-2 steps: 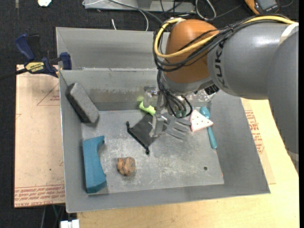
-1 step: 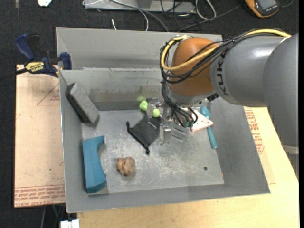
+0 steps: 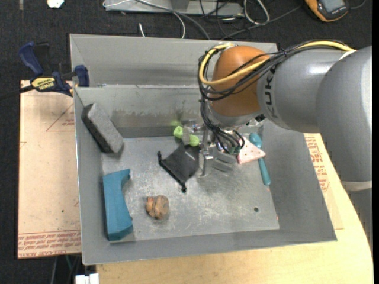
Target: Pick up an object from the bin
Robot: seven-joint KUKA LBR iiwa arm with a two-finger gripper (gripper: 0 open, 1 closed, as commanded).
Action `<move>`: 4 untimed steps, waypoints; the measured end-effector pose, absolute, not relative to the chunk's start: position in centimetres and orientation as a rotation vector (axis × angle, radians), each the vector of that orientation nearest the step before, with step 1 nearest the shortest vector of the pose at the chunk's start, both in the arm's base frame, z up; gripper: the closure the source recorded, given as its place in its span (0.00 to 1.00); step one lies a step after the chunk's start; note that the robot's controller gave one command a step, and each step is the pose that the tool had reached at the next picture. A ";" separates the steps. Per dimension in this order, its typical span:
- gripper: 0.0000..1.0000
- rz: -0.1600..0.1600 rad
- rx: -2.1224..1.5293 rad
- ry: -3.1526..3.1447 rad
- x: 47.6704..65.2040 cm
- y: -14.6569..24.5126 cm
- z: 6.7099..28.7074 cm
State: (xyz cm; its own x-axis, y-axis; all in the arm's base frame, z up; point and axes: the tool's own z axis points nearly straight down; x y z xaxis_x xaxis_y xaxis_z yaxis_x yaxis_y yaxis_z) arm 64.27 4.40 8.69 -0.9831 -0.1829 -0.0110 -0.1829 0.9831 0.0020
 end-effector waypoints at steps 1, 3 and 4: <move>0.00 0.007 -0.273 3.122 65.0 4.2 7.8; 1.00 0.008 -0.375 3.109 60.7 3.3 7.1; 0.00 0.011 -0.342 3.109 62.4 3.8 9.1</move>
Offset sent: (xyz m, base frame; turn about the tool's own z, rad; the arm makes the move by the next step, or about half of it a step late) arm -0.0371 -0.0112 -0.0169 -0.0593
